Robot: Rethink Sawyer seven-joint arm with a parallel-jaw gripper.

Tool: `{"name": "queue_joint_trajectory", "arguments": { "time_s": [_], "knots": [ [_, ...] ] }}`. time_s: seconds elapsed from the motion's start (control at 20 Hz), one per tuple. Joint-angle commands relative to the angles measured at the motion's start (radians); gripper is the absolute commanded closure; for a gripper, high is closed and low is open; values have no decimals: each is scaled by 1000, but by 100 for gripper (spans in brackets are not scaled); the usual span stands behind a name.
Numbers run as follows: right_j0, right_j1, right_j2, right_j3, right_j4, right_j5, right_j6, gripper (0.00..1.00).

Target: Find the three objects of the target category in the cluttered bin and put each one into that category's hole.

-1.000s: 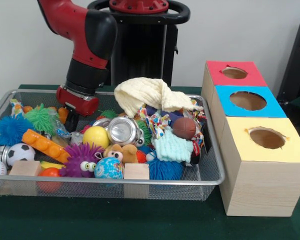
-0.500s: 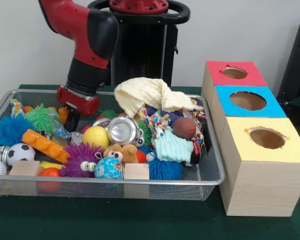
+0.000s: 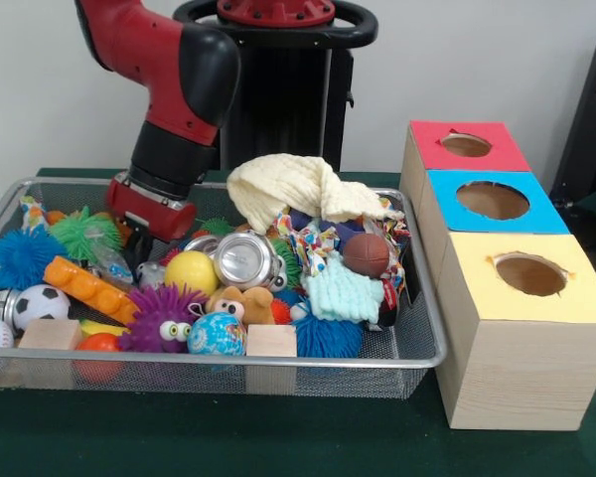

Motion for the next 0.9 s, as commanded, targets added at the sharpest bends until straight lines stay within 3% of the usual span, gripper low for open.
{"name": "queue_joint_trajectory", "arguments": {
  "time_s": [0.05, 0.3, 0.8, 0.9],
  "knots": [
    [4, 23, 31, -159, 15, 47, 112, 100],
    [-29, 30, 73, -137, 43, 259, 115, 100],
    [-46, 17, 62, -116, 18, 328, 124, 100],
    [-54, 7, 76, -114, 17, 382, 115, 100]
  ]
}}
